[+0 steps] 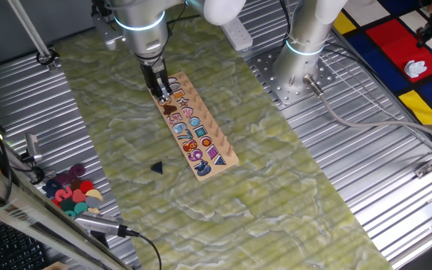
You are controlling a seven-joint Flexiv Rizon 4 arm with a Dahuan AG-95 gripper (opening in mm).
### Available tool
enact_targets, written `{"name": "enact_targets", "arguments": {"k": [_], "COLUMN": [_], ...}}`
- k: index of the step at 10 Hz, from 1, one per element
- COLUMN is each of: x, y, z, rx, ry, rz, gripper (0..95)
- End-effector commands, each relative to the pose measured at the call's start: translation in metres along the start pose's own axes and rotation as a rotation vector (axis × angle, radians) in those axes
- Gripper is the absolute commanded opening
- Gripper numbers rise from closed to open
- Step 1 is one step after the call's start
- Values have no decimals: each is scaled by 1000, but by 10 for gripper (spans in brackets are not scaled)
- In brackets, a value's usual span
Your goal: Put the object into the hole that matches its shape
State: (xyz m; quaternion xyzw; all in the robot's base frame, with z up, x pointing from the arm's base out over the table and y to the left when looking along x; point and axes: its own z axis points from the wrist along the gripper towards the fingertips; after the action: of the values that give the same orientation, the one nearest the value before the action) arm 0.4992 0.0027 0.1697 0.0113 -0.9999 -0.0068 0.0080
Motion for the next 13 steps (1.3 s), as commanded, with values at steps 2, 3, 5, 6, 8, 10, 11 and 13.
{"name": "enact_targets", "arguments": {"k": [2, 3, 5, 6, 8, 10, 11, 13], "x": [-1, -1, -1, -2, -2, -10, -18, -41], "y": [0, 0, 2, 2, 4, 8, 12, 30], "z": [0, 0, 1, 1, 2, 7, 12, 30], "rx": [-15, -12, -8, -8, -7, -8, -10, -10], "ry": [12, 11, 10, 11, 11, 8, 9, 6], "rz": [-12, -12, -12, -13, -4, 23, 35, 80], "gripper": [0, 0, 0, 0, 0, 0, 0, 0]}}
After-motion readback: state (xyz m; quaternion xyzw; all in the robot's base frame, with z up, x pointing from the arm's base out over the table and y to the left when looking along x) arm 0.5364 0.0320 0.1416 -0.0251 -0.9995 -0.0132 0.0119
